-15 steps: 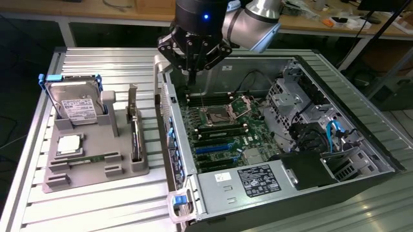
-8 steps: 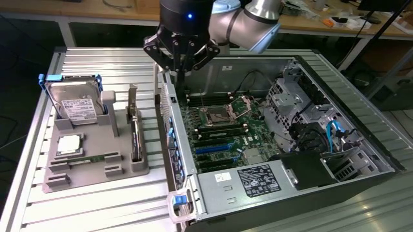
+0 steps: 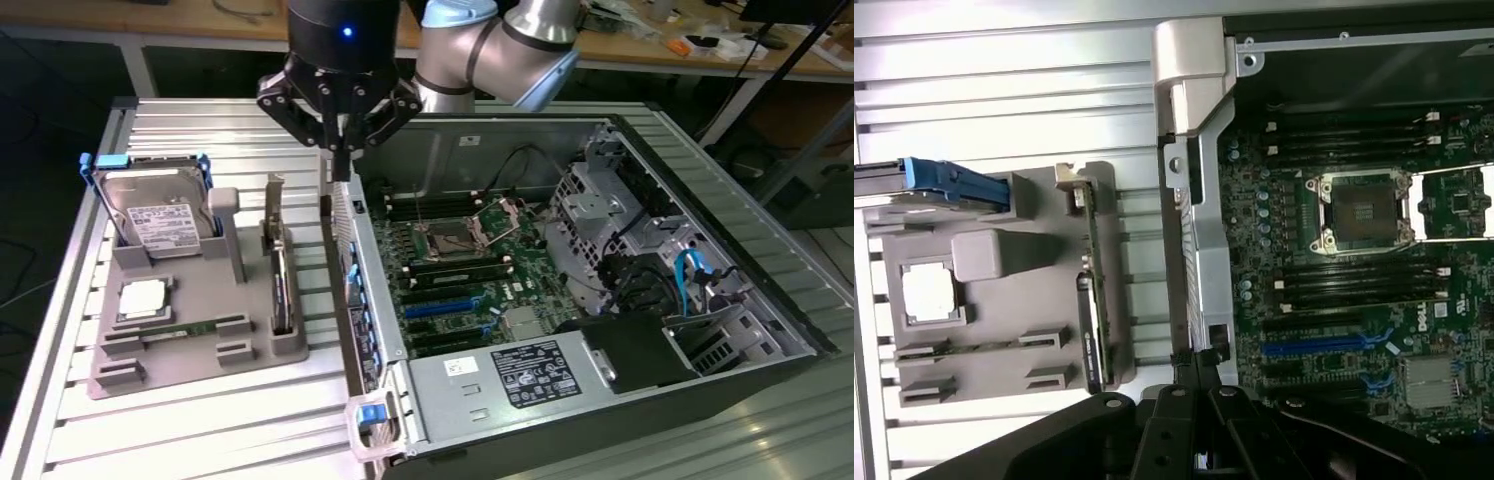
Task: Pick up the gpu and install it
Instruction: 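Reach for the gpu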
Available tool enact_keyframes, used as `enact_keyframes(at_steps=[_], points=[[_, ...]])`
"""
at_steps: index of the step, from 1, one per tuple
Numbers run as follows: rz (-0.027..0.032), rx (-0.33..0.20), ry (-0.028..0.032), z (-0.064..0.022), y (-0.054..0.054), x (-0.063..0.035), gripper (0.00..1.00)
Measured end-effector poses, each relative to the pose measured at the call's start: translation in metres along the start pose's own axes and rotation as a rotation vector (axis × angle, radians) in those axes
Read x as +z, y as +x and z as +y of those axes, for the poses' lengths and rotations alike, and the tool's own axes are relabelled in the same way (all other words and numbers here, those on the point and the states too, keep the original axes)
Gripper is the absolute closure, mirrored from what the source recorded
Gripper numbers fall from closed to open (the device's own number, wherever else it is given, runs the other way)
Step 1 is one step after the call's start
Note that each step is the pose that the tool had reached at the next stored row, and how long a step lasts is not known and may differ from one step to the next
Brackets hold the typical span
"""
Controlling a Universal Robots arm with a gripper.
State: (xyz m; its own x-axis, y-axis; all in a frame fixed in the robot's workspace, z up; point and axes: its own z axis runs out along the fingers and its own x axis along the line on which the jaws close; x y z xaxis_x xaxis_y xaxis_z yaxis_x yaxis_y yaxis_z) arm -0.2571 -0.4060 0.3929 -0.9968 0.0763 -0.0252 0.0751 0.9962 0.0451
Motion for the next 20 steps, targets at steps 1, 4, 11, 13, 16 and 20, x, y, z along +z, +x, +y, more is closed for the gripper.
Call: enact_keyframes(at_steps=[1,4,11,13,16,20], points=[[-0.0002,0.000,-0.0001,-0.0004,0.003,0.0000,0.89],[-0.0003,0.000,-0.0001,-0.0014,0.013,-0.0003,0.89],[-0.0010,0.000,-0.0001,-0.0043,0.039,-0.0008,0.89],[-0.0013,0.000,-0.0001,-0.0050,0.045,-0.0008,0.89],[-0.0015,0.000,0.0000,-0.0060,0.054,-0.0011,0.89],[-0.0020,0.000,-0.0002,-0.0073,0.066,-0.0012,0.89]])
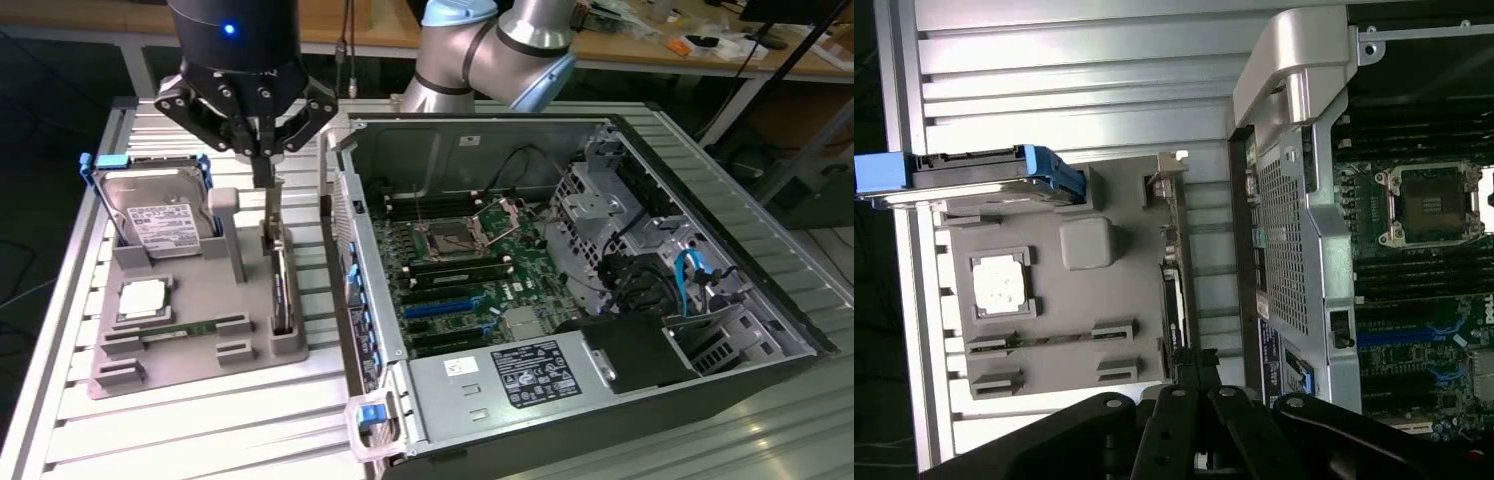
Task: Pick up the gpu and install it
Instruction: 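Reach for the gpu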
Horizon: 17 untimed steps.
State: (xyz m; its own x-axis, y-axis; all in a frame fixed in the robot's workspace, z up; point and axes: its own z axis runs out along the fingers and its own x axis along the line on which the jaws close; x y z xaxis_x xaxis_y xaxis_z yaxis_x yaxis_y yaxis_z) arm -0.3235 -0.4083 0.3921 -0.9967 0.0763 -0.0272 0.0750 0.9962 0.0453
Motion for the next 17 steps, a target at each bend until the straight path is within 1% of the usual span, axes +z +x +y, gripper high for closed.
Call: enact_keyframes(at_steps=[2,7,15,17], points=[[-0.0002,0.000,0.0000,-0.0006,0.0037,-0.0001,0.89],[-0.0003,0.000,0.0000,-0.0006,0.0038,-0.0002,0.89],[-0.0002,0.000,0.0000,-0.0006,0.0038,-0.0002,0.40],[-0.0003,0.000,0.0000,-0.0006,0.0038,-0.0002,0.40]])
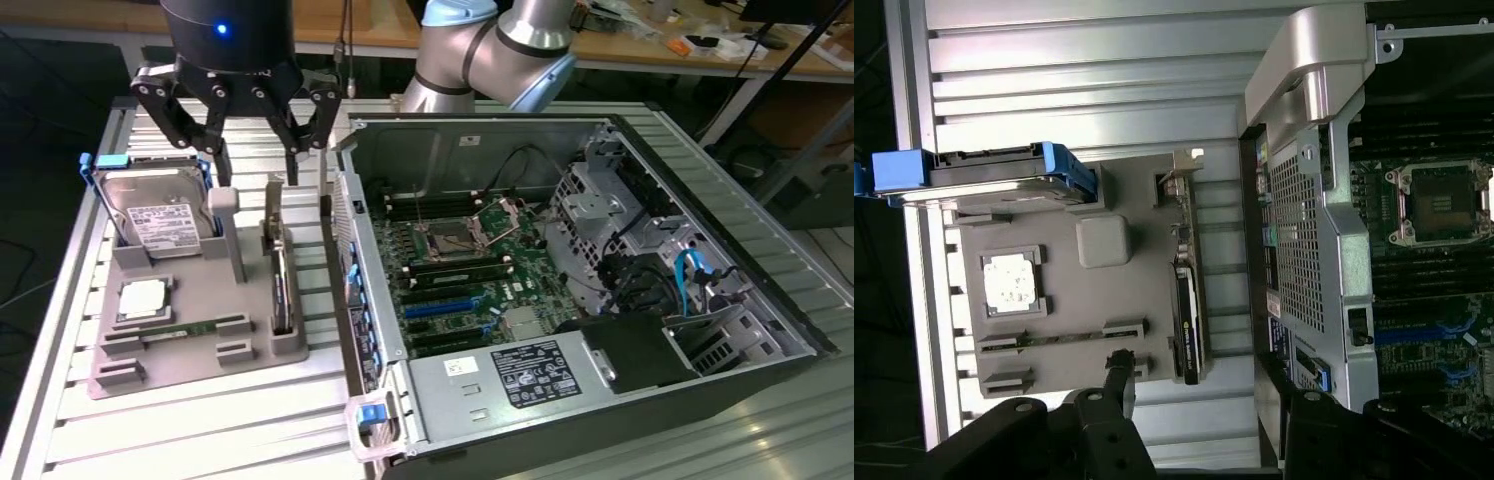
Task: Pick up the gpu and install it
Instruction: 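Reach for the gpu, then pick up the gpu and move the gpu toward the slot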
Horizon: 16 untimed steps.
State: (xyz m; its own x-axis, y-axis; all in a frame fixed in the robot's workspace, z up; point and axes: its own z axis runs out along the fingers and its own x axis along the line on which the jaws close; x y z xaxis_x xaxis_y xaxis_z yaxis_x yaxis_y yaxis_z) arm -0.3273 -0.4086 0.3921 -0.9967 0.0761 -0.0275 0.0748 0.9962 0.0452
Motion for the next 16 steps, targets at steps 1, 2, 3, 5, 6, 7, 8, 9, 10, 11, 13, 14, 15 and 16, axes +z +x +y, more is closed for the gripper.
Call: enact_keyframes(at_steps=[1,2,3,5,6,7,8,9,10,11,13,14,15,16], points=[[0.0001,-0.004,-0.0001,0.0000,0.0000,0.0000,0.40],[0.0005,-0.011,-0.0003,0.0000,0.0000,0.0000,0.40],[0.0009,-0.021,-0.0006,0.0000,0.0000,0.0000,0.40],[0.0027,-0.059,-0.0016,0.0000,-0.0002,0.0001,0.40],[0.0035,-0.076,-0.0021,0.0000,-0.0003,0.0001,0.40],[0.0042,-0.091,-0.0026,0.0000,-0.0005,0.0002,0.40],[0.0054,-0.115,-0.0032,0.0001,-0.0010,0.0002,0.40],[0.0061,-0.127,-0.0034,0.0001,-0.0013,0.0002,0.40],[0.0064,-0.136,-0.0037,0.0001,-0.0014,0.0003,0.40],[0.0064,-0.137,-0.0038,0.0001,-0.0014,0.0003,0.40],[0.0066,-0.137,-0.0037,0.0001,-0.0014,0.0004,0.40],[0.0064,-0.137,-0.0038,0.0001,-0.0015,0.0010,0.40],[0.0064,-0.137,-0.0038,0.0000,-0.0014,0.0026,0.40],[0.0065,-0.137,-0.0038,-0.0001,-0.0014,0.0041,0.40]])
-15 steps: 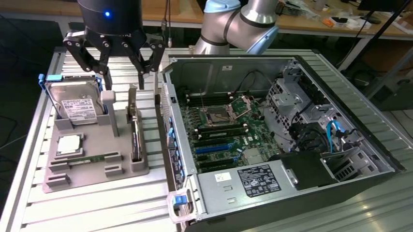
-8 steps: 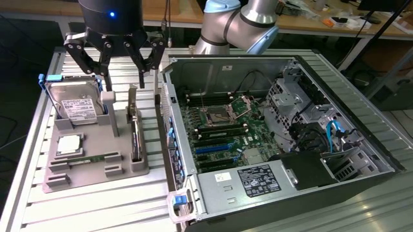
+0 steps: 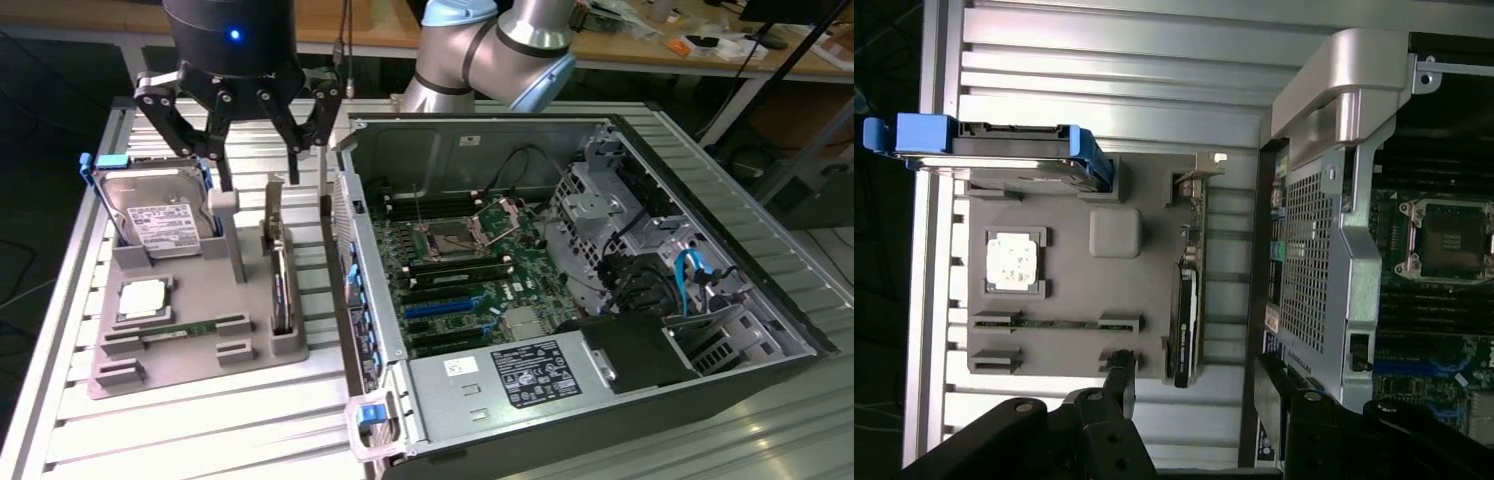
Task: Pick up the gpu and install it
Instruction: 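Pick up the gpu and move the gpu toward the slot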
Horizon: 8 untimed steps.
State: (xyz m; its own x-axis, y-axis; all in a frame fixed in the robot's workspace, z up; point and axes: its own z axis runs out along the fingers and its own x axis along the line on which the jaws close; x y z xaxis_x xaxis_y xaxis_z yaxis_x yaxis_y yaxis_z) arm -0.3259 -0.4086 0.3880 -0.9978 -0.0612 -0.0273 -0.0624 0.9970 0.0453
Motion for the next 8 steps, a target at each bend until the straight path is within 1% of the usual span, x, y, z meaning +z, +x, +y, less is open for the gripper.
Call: enact_keyframes(at_steps=[8], points=[[0.0000,0.000,0.0000,-0.0007,0.000,0.0147,0.40]])
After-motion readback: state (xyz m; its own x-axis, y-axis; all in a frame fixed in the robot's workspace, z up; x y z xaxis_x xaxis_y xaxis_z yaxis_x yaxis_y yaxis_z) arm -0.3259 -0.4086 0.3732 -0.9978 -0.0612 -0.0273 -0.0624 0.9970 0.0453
